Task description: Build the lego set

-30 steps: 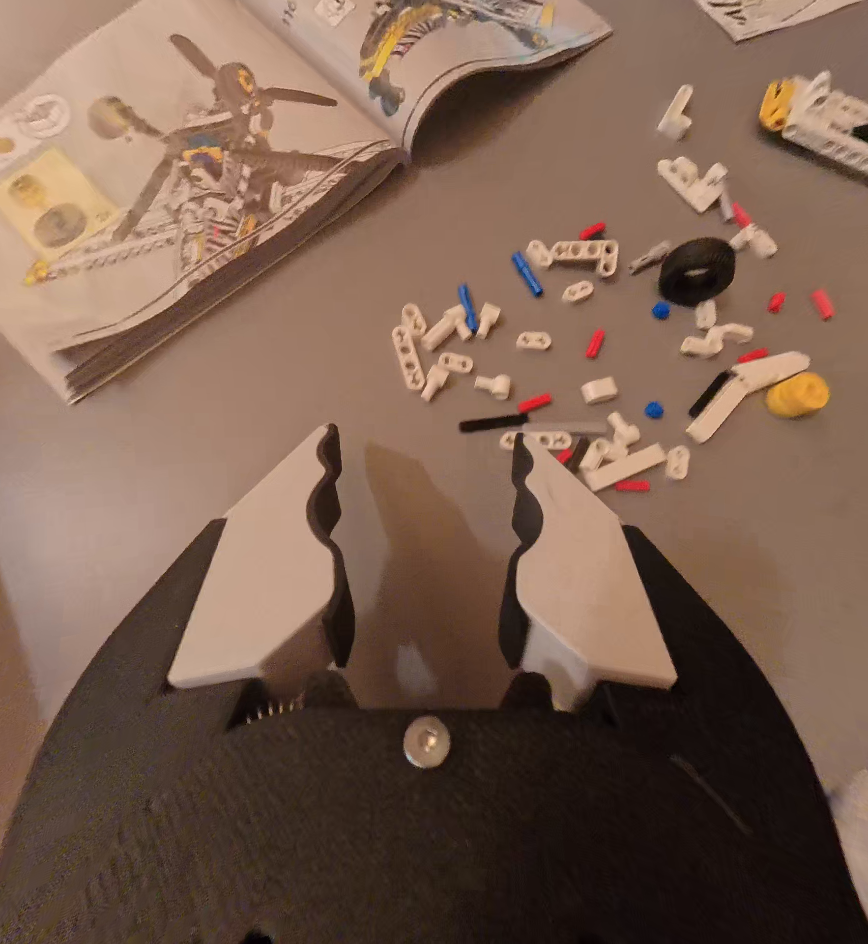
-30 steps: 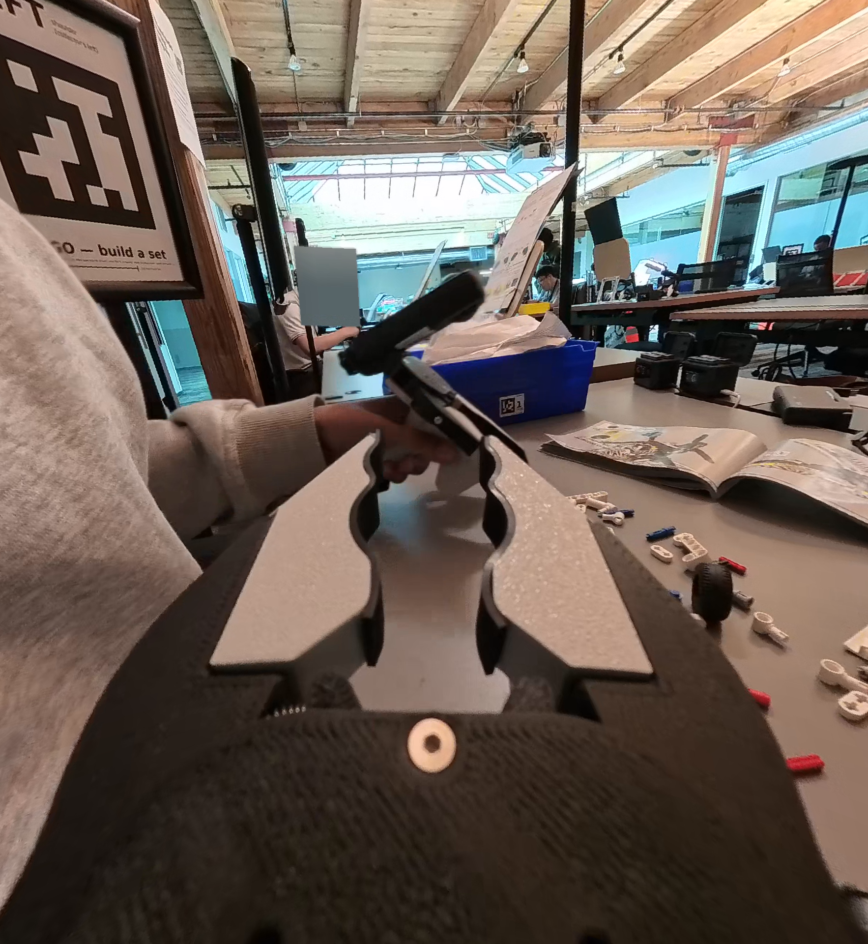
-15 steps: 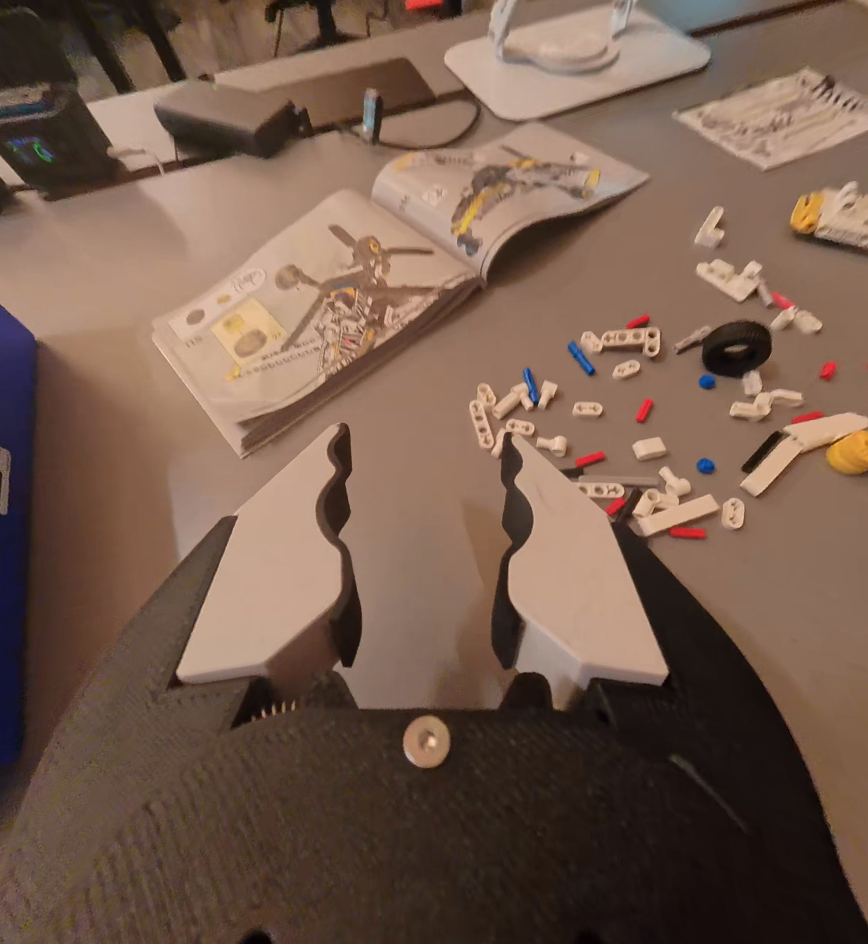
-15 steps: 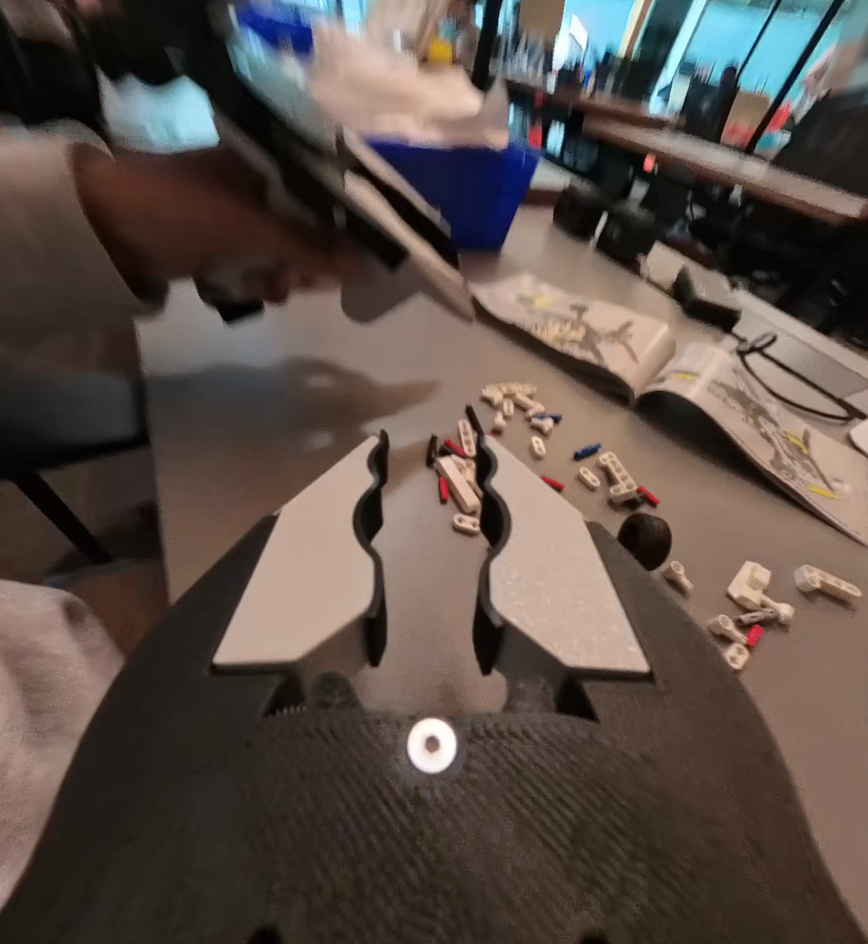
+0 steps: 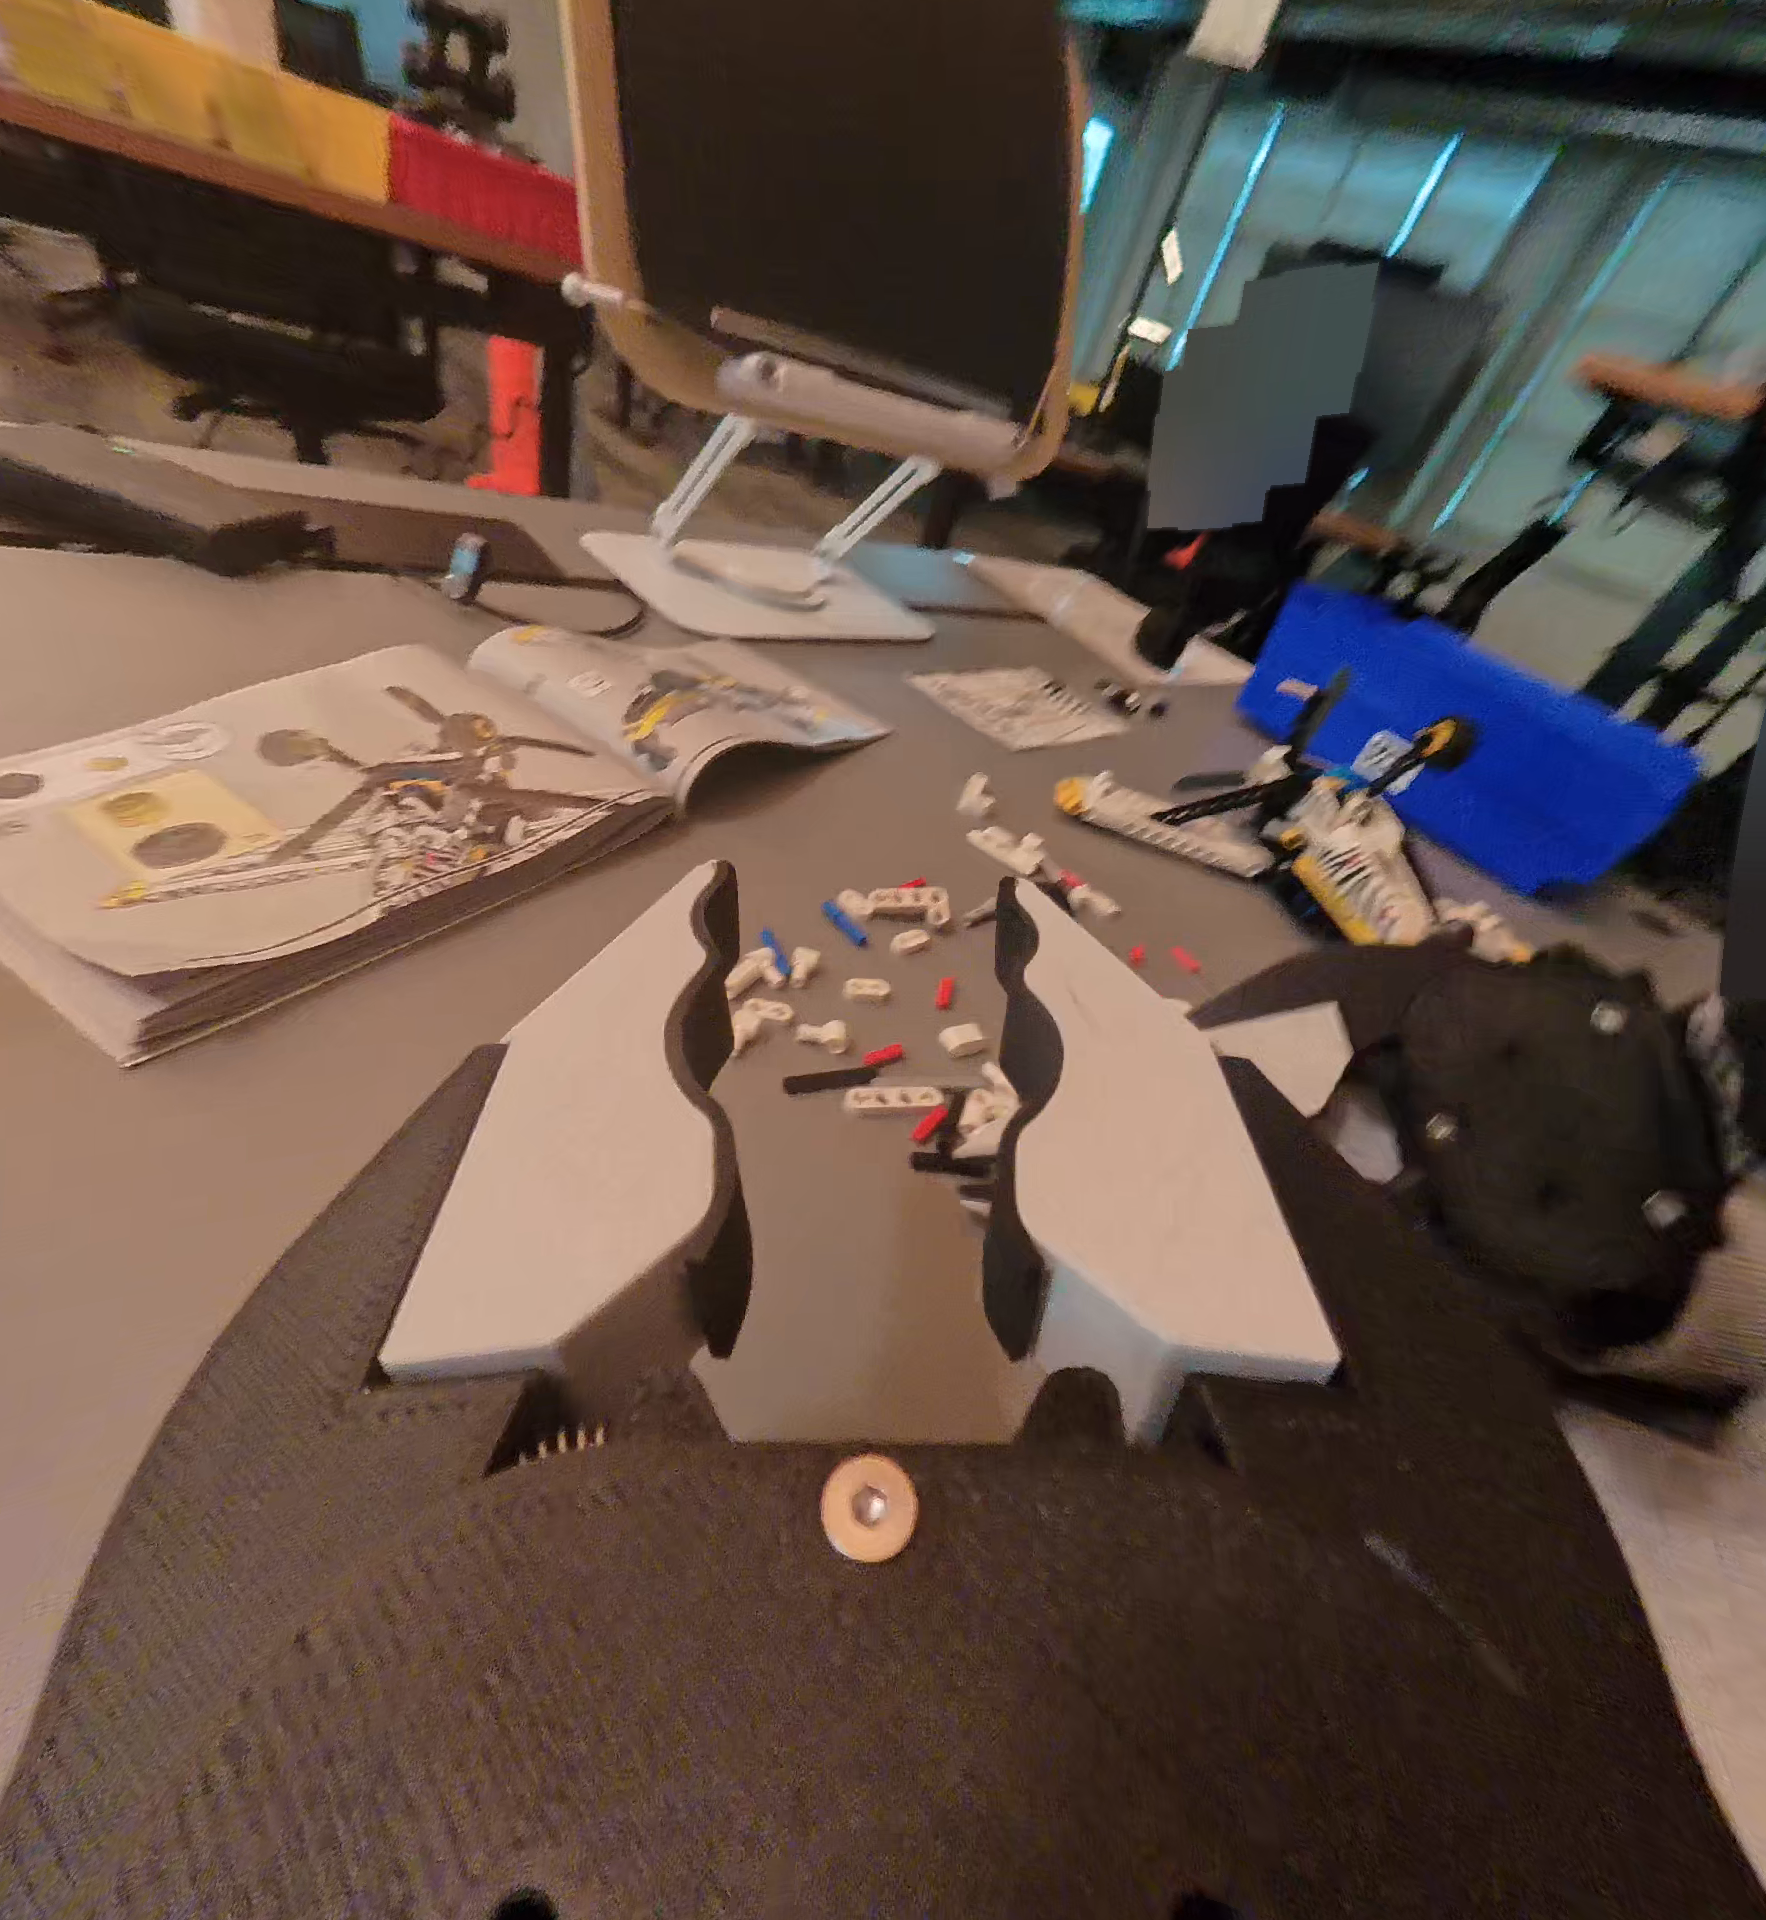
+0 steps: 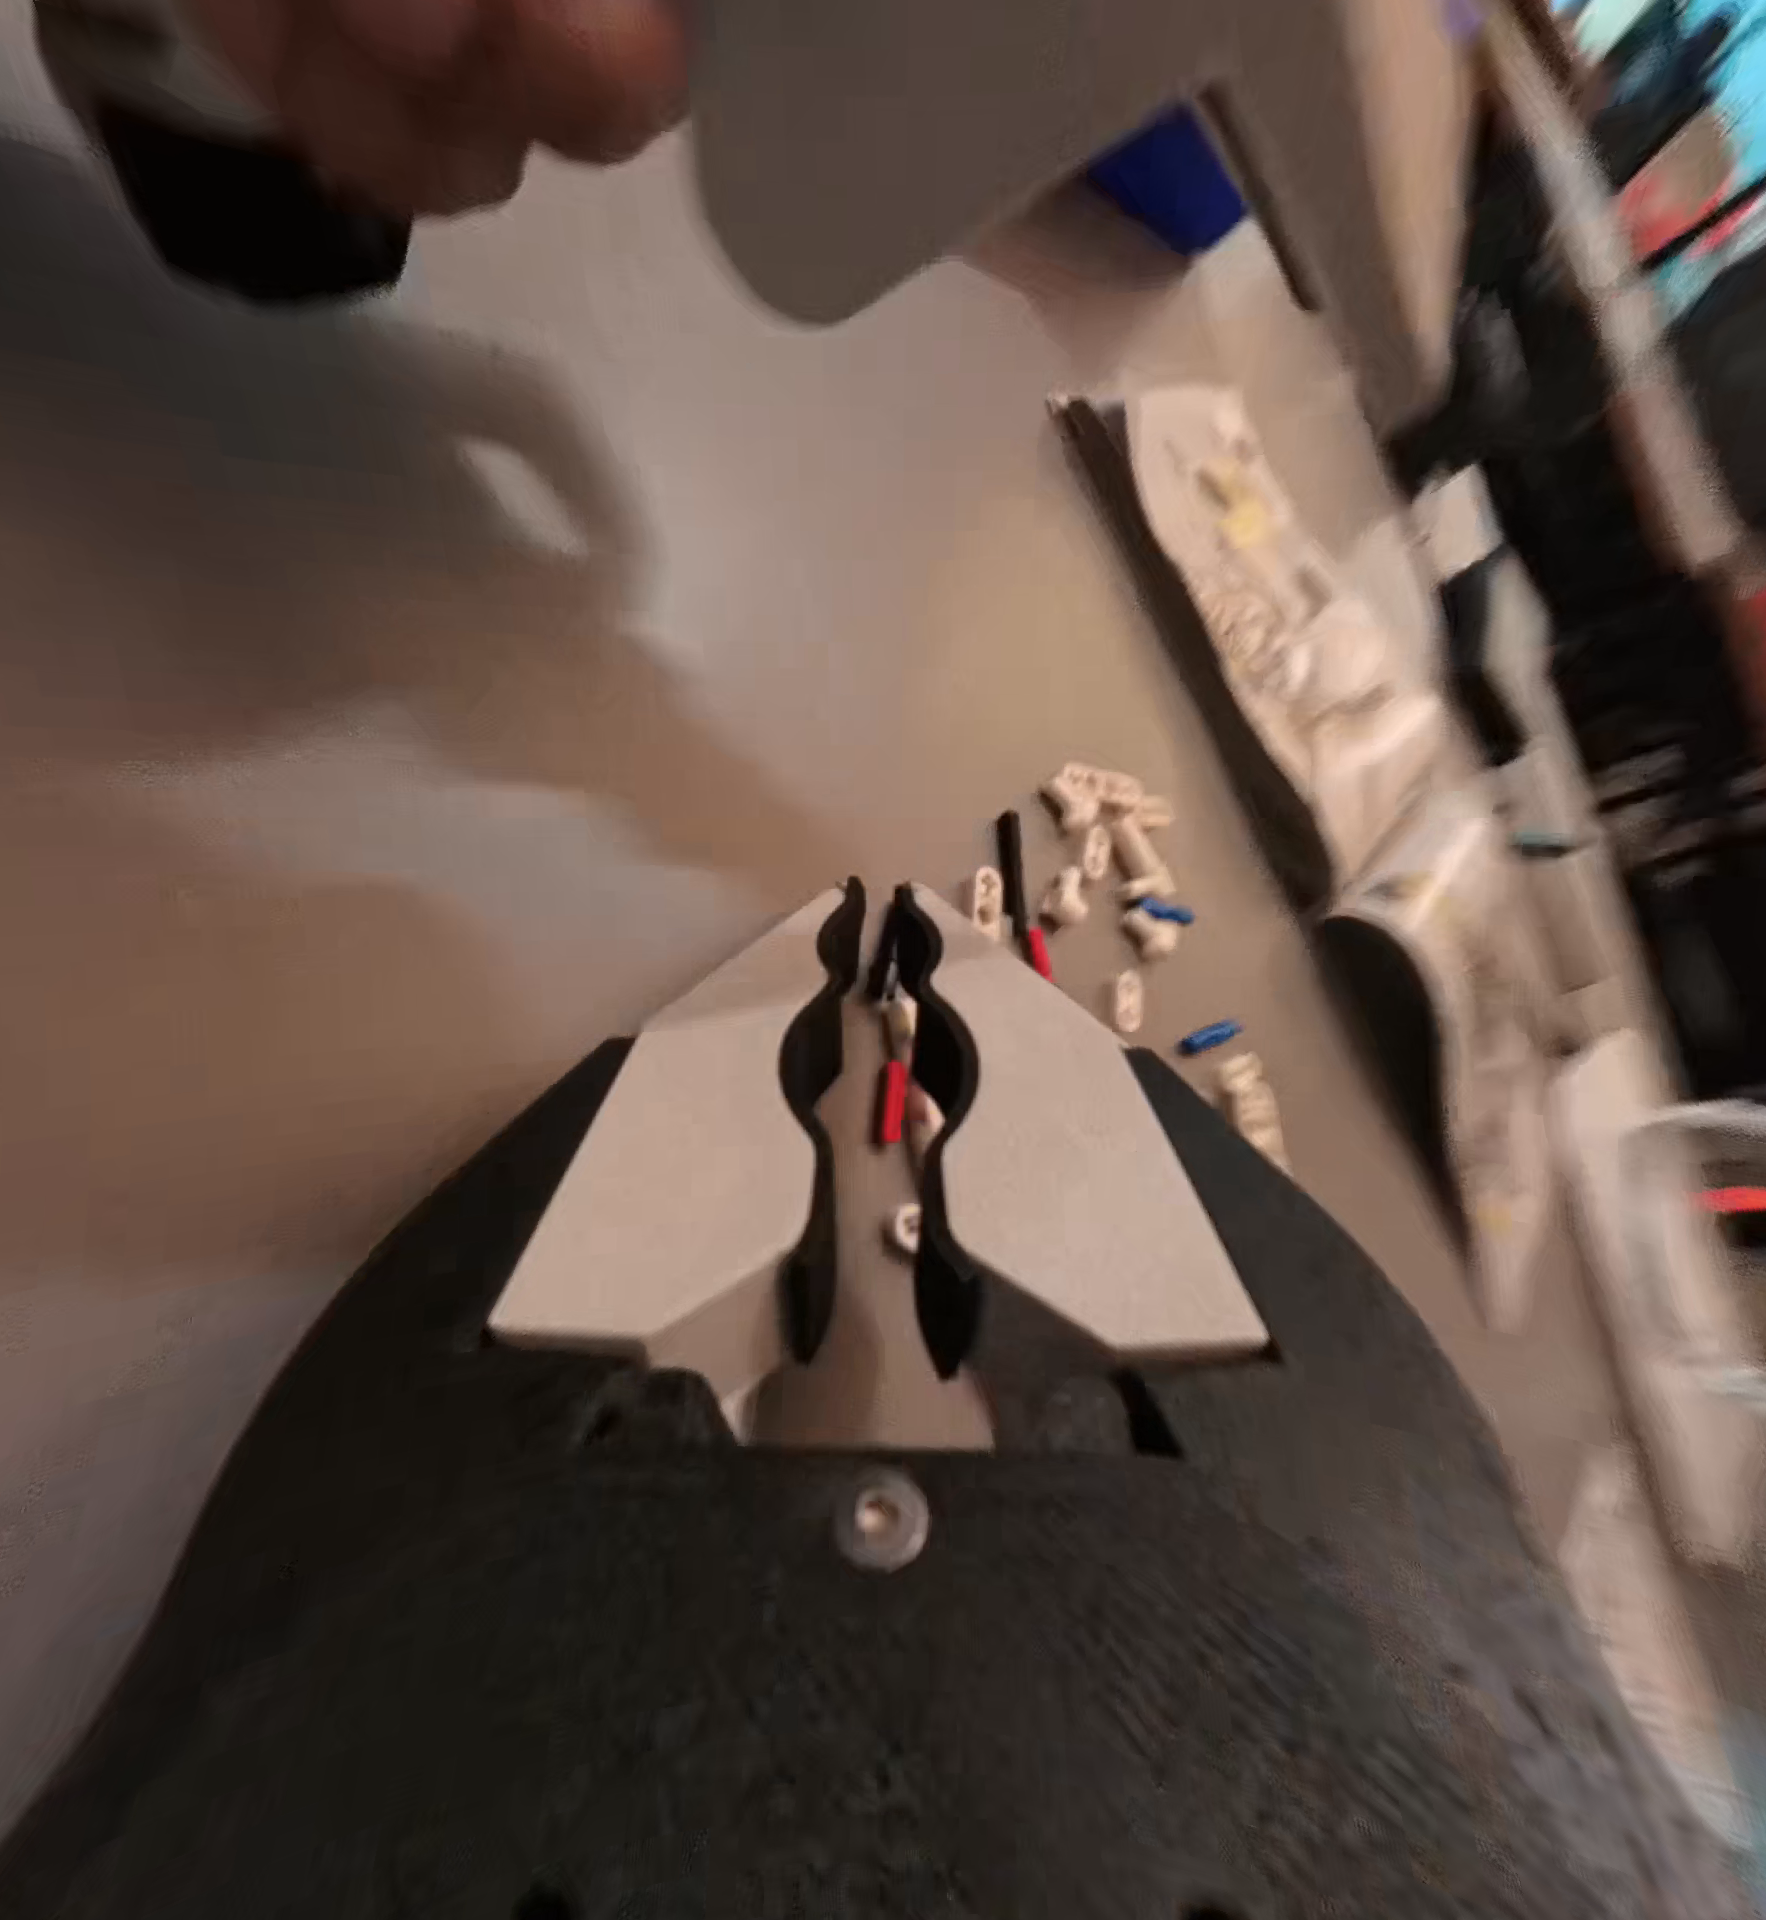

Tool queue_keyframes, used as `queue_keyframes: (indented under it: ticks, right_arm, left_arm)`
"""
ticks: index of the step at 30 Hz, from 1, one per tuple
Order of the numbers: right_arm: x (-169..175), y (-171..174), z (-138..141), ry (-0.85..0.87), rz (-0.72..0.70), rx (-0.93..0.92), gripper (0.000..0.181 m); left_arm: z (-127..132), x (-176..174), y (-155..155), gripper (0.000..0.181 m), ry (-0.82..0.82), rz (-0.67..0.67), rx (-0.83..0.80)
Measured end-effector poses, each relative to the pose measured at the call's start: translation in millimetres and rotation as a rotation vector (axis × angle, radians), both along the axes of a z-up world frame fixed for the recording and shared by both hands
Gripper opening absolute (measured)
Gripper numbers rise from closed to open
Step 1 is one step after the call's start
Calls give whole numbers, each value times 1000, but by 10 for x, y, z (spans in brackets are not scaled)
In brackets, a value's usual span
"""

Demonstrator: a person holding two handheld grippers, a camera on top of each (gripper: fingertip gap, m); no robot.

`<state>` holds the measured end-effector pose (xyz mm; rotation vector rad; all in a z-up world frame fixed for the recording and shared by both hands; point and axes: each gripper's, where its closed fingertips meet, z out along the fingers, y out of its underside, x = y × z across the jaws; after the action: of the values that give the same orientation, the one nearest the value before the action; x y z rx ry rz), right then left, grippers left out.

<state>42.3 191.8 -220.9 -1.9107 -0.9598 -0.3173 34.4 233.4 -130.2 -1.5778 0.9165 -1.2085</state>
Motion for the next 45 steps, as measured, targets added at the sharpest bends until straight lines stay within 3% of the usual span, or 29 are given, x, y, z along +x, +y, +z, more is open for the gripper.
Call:
queue_keyframes:
  ticks: [2,4,14,18,22,26,28,31,35,39,45]
  right_arm:
    - [-7,44,11,-194,30,120,0]
    - [-32,72,-13,-272,56,179,0]
    - [622,291,-63,-447,-125,151,0]
    - [647,261,46,-421,-156,163,0]
    - [594,43,231,-285,-213,167,0]
    - [929,-288,229,-9,-535,47,2]
    - [1224,-492,173,15,-716,-5,3]
    - [1595,-740,170,-124,-869,-9,6]
    - [1722,-898,-6,-322,-919,-106,17]
    - [1794,-941,-22,-480,-921,-114,16]
    - [1794,-792,-67,-613,-865,-72,0]
  left_arm:
    - [59,-58,-3,48,-61,-15,-26]
    - [82,-119,44,48,-94,-8,-43]
    - [15,-179,141,48,-143,-29,-136]
    - [-22,-154,133,49,-114,-26,-134]
    - [-138,-57,90,49,-39,-13,-143]
    - [-242,110,-13,58,62,-12,-99]
    - [-347,206,-45,76,166,-21,-61]
    - [-601,300,-83,98,403,-50,8]
    - [-819,287,-4,99,629,-29,104]
    - [-922,285,-126,112,683,-126,50]
    - [-1082,355,-164,114,718,-154,49]
